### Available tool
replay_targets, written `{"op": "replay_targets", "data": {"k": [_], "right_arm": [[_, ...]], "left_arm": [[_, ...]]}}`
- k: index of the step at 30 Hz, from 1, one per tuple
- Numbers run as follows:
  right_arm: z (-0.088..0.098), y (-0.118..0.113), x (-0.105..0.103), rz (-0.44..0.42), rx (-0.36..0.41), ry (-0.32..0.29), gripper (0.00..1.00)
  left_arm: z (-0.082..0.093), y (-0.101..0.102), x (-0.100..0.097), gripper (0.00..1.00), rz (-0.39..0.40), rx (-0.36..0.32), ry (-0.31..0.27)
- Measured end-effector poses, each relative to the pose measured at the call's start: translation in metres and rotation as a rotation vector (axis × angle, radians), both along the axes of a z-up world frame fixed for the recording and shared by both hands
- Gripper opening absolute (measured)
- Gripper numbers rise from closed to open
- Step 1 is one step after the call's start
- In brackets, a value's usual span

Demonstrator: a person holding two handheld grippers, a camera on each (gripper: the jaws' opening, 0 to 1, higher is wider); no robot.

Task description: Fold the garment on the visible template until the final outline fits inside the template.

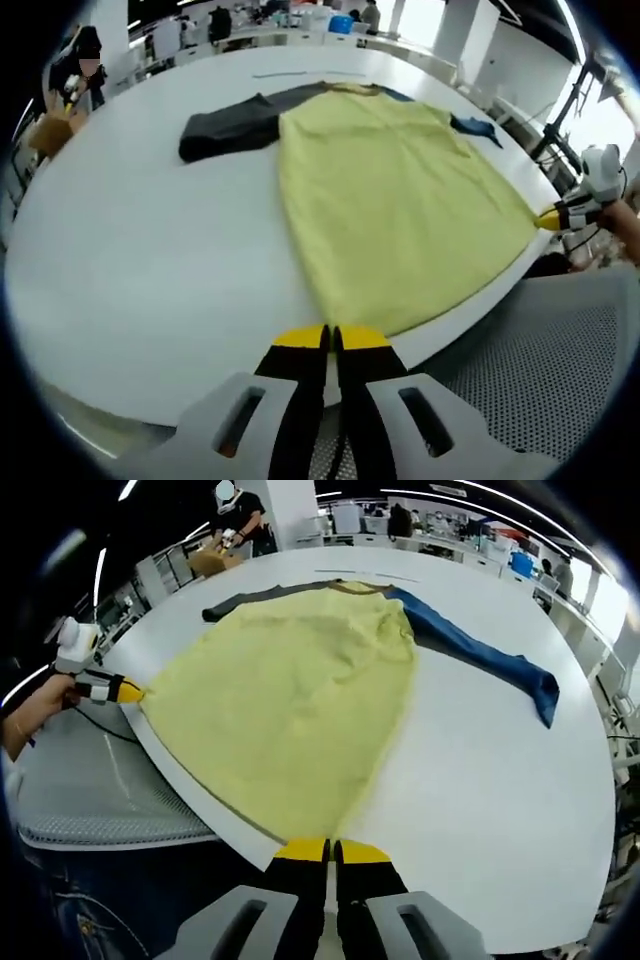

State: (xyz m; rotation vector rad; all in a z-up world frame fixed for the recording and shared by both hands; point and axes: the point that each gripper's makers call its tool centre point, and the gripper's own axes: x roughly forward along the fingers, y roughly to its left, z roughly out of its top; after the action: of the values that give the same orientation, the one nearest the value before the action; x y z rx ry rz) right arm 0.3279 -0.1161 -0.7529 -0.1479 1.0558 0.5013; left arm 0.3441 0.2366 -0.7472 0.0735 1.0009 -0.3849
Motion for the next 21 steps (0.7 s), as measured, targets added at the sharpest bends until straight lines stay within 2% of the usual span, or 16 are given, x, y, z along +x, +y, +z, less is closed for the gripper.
{"op": "replay_targets", "data": {"k": [11,15,16,19,21], "right_arm": [[0.001,-0.005,0.000,-0.021,0.013,-0.004,0.00],[0.002,-0.001,0.001,0.006,0.027,-0.031,0.00],[0.002,-0.001,0.000,0.006,0.030,-0.029,0.00],[0.003,-0.001,0.000,0.006,0.035,-0.038,0.00],[0.005,-0.002,0.002,-0.017,0.055,-0.048,0.05]], "left_arm": [[-0.004,-0.003,-0.008,0.00,-0.019,0.019,0.032],[-0.004,-0.002,-0.007,0.02,-0.035,0.041,0.016],[-0.002,-0.003,-0.005,0.04,-0.030,0.026,-0.006],[0.002,-0.004,-0.004,0.12,-0.021,-0.004,-0.020],[0.006,-0.006,0.001,0.17,-0.030,-0.018,-0.057]]}}
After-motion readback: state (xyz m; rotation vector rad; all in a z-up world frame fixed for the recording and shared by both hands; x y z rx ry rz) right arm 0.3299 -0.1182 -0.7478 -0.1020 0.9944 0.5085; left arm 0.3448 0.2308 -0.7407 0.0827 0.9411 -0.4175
